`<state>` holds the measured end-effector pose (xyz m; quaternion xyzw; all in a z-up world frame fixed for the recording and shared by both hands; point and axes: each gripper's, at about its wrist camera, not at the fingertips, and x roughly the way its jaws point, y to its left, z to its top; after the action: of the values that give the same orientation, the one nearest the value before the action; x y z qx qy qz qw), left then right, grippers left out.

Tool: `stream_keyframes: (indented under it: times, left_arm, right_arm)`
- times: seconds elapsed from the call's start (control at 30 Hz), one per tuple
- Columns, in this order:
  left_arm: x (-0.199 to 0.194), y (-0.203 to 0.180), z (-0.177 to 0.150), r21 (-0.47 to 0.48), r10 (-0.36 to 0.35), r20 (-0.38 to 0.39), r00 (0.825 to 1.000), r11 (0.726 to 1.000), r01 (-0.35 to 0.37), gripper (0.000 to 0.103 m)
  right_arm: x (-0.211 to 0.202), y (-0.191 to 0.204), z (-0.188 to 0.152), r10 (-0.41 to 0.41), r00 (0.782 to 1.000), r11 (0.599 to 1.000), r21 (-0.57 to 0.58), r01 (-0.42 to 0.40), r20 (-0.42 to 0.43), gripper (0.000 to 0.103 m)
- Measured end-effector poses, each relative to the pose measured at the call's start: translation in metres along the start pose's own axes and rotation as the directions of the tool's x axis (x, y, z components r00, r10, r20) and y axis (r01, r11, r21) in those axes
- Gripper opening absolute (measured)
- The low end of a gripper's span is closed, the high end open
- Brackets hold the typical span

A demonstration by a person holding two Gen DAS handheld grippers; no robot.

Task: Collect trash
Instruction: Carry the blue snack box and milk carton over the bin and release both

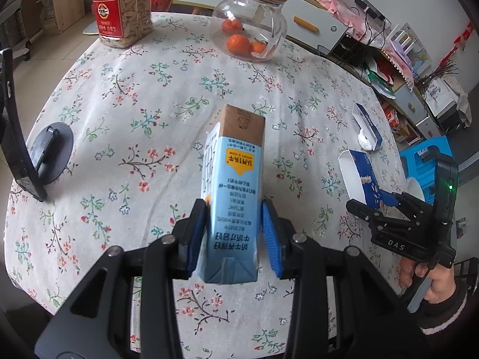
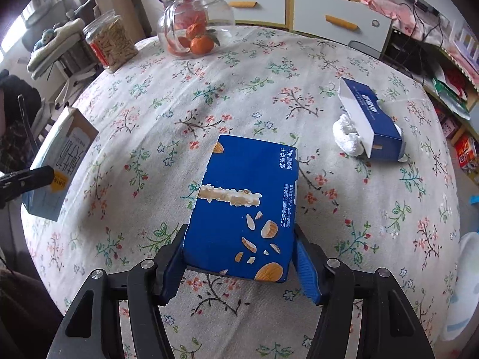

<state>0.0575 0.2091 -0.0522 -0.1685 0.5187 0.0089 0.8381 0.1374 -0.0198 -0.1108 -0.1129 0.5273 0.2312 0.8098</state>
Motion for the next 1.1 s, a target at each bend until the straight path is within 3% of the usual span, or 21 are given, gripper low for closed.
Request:
stream_keyframes:
  times: [0.27,0.5,0.8,1.1]
  left_arm:
    - [0.007,-0.020,0.005,0.019,-0.011,-0.007,1.000,1.000,0.011,0.039]
    - [0.017,-0.053,0.011,0.058,-0.036,-0.010,0.999,0.998,0.037,0.039]
    - [0.035,-0.106,0.014,0.117,-0.075,-0.031,0.997,0.990,0.078,0.039]
    - [0.054,-0.159,0.008,0.168,-0.093,-0.049,0.994,0.981,0.100,0.039]
  right_arm:
    - [-0.026,-0.033,0.001,-0.014,0.999,0.997,0.078,0.010,0.049,0.065]
    - [-0.056,-0.097,-0.007,-0.056,0.995,0.977,0.210,0.037,0.085,0.065]
    - [-0.099,-0.199,-0.046,-0.121,0.988,0.899,0.432,0.069,0.095,0.065]
    - [-0.119,-0.270,-0.093,-0.170,0.984,0.826,0.553,0.113,0.053,0.065]
